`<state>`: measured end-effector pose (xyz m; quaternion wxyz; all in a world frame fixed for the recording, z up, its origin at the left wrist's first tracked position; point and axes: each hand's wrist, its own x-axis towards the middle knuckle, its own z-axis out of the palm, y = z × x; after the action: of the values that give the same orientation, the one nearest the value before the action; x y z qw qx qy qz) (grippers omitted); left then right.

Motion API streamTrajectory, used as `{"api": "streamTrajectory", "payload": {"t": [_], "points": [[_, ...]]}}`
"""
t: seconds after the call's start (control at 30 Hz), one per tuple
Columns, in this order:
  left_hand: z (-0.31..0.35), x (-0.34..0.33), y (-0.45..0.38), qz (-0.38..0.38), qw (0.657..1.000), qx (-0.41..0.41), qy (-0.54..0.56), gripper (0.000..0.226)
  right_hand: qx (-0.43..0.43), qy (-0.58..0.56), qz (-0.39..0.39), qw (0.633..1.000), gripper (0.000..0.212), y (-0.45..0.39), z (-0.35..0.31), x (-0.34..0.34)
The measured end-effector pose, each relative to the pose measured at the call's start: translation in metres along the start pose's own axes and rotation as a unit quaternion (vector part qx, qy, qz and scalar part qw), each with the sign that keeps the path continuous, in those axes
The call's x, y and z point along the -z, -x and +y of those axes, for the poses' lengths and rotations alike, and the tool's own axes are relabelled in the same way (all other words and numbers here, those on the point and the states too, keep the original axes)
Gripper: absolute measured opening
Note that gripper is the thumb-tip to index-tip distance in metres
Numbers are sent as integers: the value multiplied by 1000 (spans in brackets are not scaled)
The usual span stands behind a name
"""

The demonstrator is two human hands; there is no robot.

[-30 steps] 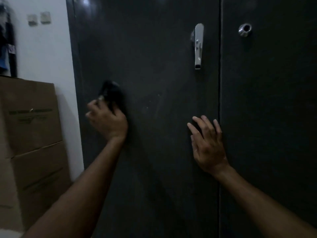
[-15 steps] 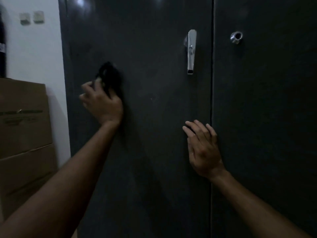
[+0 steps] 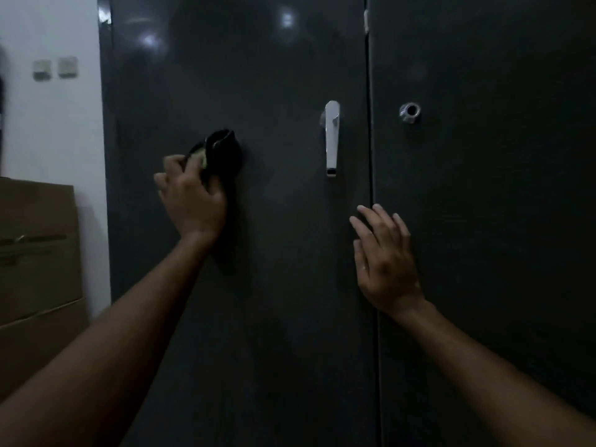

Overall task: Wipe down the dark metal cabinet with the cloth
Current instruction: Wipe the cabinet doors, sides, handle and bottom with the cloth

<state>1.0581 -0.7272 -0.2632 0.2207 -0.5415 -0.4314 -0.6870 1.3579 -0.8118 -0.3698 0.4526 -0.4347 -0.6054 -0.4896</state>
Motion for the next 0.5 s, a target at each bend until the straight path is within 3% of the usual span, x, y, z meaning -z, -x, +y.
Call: {"api": "streamTrajectory", "payload": {"t": [0.03, 0.1, 0.13, 0.2, 0.27, 0.3, 0.37, 0.43, 0.5], "points": [[15, -5, 8, -1, 1000, 17, -9, 45, 1, 1, 3, 1000, 43, -4, 1, 1], [36, -12, 43, -44, 992, -119, 6, 45, -3, -3, 17, 1000, 40, -12, -2, 4], [38, -12, 65, -83, 970, -230, 15, 45, -16, -14, 28, 999, 37, -16, -5, 6], [22, -12, 95, -157, 892, -424, 8, 45, -74, -59, 61, 994, 34, -32, -15, 11], [3, -4, 89, -170, 841, -514, -10, 44, -138, -125, 94, 978, 32, -58, -26, 16], [-3, -2, 77, -154, 841, -518, -17, 43, -158, -155, 97, 970, 30, -73, -32, 17], [-9, 0, 44, -86, 894, -439, -19, 42, -180, -194, 80, 961, 32, -102, -40, 18], [-7, 2, 2, -30, 964, -262, -20, 45, -206, -210, 47, 955, 37, -124, -45, 15], [11, -3, -24, 0, 998, -69, -9, 45, -247, -225, 17, 942, 38, -139, -49, 10]]}}
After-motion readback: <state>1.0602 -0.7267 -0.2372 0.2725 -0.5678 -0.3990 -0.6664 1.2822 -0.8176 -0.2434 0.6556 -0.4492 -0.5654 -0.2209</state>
